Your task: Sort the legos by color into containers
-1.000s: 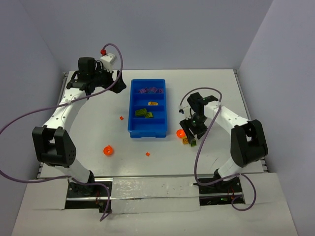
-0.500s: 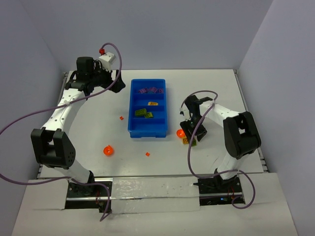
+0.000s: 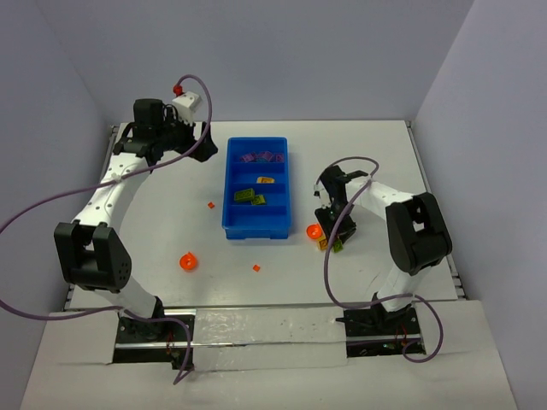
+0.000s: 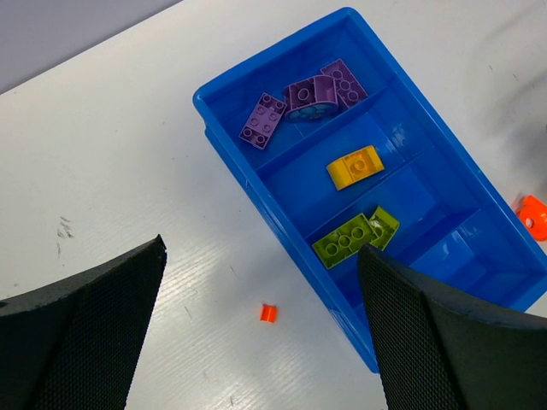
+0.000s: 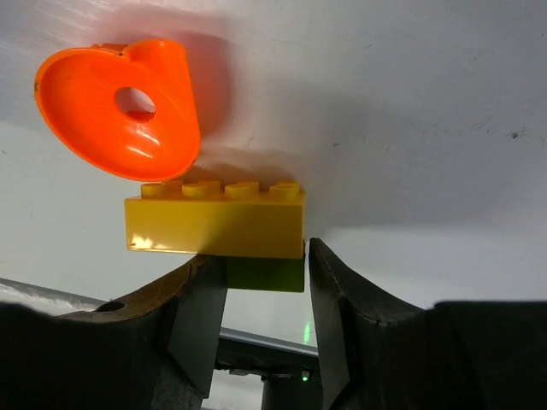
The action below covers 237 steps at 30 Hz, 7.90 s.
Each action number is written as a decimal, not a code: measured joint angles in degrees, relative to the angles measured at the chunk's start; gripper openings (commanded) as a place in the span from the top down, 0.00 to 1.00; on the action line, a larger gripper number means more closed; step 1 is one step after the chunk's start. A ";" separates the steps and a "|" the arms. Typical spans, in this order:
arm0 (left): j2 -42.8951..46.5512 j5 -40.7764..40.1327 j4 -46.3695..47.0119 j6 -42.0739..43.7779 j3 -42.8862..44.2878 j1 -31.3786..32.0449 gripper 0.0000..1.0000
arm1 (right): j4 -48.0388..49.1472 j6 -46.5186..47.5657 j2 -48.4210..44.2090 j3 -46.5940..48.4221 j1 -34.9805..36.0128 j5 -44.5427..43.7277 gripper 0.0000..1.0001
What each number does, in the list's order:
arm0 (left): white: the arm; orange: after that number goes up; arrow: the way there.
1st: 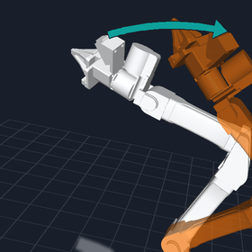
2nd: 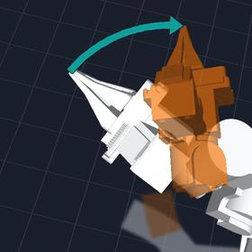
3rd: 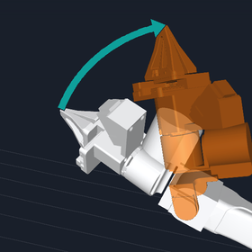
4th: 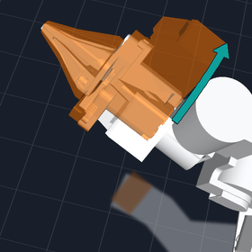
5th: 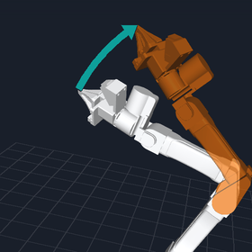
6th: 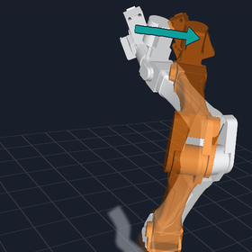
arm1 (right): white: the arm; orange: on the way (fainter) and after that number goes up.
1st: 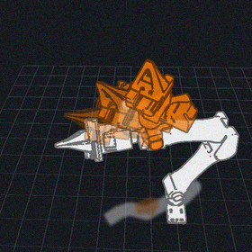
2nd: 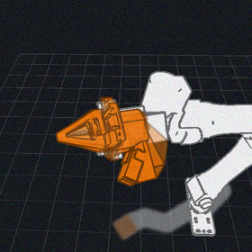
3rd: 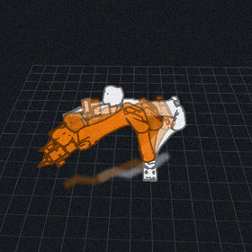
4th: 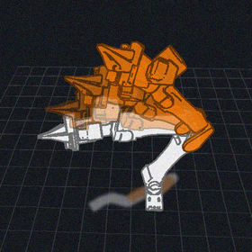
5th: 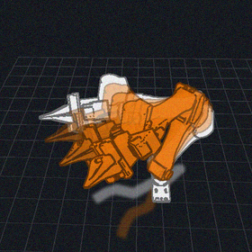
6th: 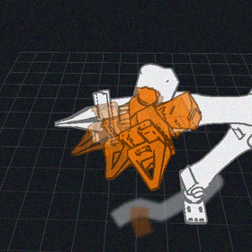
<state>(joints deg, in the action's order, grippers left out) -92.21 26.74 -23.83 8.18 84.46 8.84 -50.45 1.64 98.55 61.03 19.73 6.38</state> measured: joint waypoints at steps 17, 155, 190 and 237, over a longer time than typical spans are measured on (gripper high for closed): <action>-1.42 1.96 -0.33 0.01 1.29 0.00 0.01 | 0.76 4.75 -4.67 -2.20 -2.01 1.72 1.00; -29.06 -1.46 -8.36 20.66 18.51 14.05 0.67 | 25.08 23.64 -15.12 10.98 9.90 2.71 1.00; -9.83 6.78 2.74 -10.69 13.55 -1.74 0.20 | 21.19 20.73 5.39 24.55 13.81 9.59 1.00; 1.79 4.29 -5.49 7.52 -19.78 -5.87 0.35 | 20.89 15.31 4.00 30.12 14.96 4.32 0.00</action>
<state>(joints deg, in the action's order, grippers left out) -90.42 31.03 -29.32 15.70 64.69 2.97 -29.56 16.95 102.56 91.15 34.68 10.69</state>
